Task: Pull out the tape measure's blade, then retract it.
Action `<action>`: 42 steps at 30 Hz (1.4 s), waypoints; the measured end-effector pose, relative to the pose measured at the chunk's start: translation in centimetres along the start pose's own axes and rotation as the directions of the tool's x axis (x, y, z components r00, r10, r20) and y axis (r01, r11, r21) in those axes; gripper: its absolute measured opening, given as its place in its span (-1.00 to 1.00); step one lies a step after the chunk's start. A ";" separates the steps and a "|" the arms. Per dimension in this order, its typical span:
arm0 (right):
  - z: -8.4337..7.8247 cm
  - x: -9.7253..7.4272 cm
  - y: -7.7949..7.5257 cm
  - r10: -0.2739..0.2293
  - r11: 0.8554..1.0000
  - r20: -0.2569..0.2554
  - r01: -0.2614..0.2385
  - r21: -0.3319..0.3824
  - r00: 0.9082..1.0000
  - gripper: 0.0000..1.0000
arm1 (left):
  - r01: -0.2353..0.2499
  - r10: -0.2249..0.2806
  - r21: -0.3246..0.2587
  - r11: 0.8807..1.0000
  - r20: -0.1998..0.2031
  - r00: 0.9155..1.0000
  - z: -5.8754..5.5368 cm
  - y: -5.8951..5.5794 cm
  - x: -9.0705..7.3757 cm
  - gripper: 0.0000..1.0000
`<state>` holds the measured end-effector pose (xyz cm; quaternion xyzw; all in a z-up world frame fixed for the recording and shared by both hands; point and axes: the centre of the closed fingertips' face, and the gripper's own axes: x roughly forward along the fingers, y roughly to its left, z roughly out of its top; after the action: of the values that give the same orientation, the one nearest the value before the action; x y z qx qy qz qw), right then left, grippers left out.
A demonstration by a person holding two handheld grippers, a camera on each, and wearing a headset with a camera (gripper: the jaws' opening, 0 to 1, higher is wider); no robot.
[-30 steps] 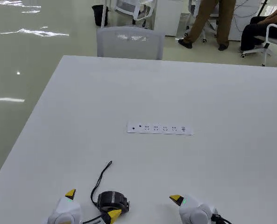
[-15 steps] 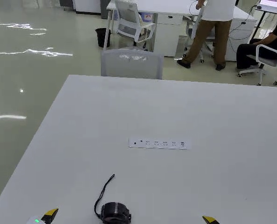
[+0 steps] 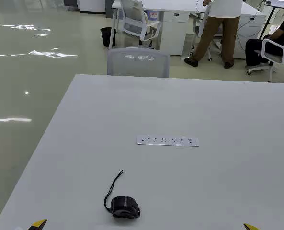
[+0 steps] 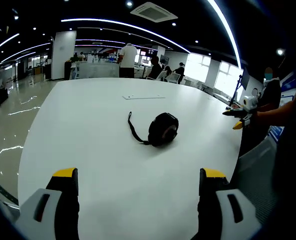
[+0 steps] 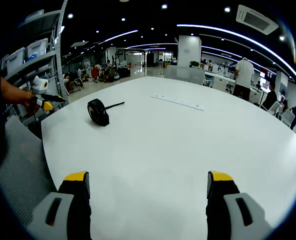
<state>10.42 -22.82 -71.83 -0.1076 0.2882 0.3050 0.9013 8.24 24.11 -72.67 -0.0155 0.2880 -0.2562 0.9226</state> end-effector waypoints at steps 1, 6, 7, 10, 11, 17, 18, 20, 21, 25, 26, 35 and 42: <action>-0.4 -0.4 -0.1 -0.003 1.000 -0.001 0.003 0.009 1.000 1.00 | -0.003 0.003 0.003 1.000 0.004 1.000 -0.2 0.1 -0.2 0.98; -2.2 -2.1 -0.5 -0.019 0.998 -0.022 0.020 0.062 1.000 1.00 | 0.003 -0.003 0.018 1.000 -0.010 1.000 -1.1 0.3 -1.5 0.98; -2.0 -2.4 -0.1 -0.024 0.998 -0.023 0.025 0.059 0.999 1.00 | 0.002 -0.002 0.019 1.000 0.005 1.000 -0.8 0.3 -1.9 0.98; -2.2 -2.7 0.0 -0.029 0.997 -0.023 0.030 0.068 0.999 1.00 | -0.004 0.004 -0.013 1.000 0.015 1.000 -0.9 1.0 -2.1 0.98; -2.2 -2.7 0.2 -0.028 0.997 -0.028 0.030 0.068 0.999 1.00 | -0.008 0.008 -0.018 1.000 0.009 1.000 -1.0 1.1 -2.1 0.98; -2.4 -2.7 0.6 -0.021 0.999 -0.053 0.024 0.045 0.998 1.00 | -0.010 0.010 -0.007 1.000 0.000 1.000 -0.9 0.5 -2.2 0.98; -2.3 -2.7 0.6 -0.022 0.999 -0.052 0.024 0.045 0.998 1.00 | -0.010 0.010 -0.002 1.000 0.000 1.000 -0.9 0.6 -2.2 0.98; -2.4 -2.7 0.3 -0.020 0.999 -0.053 0.022 0.042 0.998 1.00 | -0.012 0.012 0.004 1.000 0.006 1.000 -0.8 0.8 -2.2 0.98; -2.4 -2.7 0.3 -0.019 0.999 -0.053 0.022 0.040 0.998 1.00 | -0.013 0.013 0.003 1.000 0.007 1.000 -0.7 0.9 -2.2 0.98; -1.8 -2.4 0.4 -0.017 0.999 -0.050 0.018 0.026 0.999 1.00 | -0.021 0.021 0.001 1.000 0.010 1.000 -0.3 1.2 -2.0 0.98; -1.6 -2.4 0.5 -0.017 1.000 -0.050 0.019 0.023 0.999 1.00 | -0.025 0.025 0.002 1.000 0.008 1.000 -0.3 1.2 -2.0 0.98; -1.6 -1.5 -0.1 -0.010 1.000 -0.052 0.011 0.025 0.999 1.00 | -0.008 0.008 0.024 1.000 0.011 1.000 0.8 1.1 -0.9 0.98; -1.3 -1.1 -0.5 -0.018 1.000 -0.036 0.018 0.013 0.999 1.00 | 0.009 -0.010 0.035 0.999 0.016 1.000 1.3 0.3 -0.3 0.98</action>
<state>9.41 -24.24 -72.20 -0.1099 0.3055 0.2931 0.8993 8.91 24.39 -71.55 -0.0026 0.2759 -0.2654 0.9238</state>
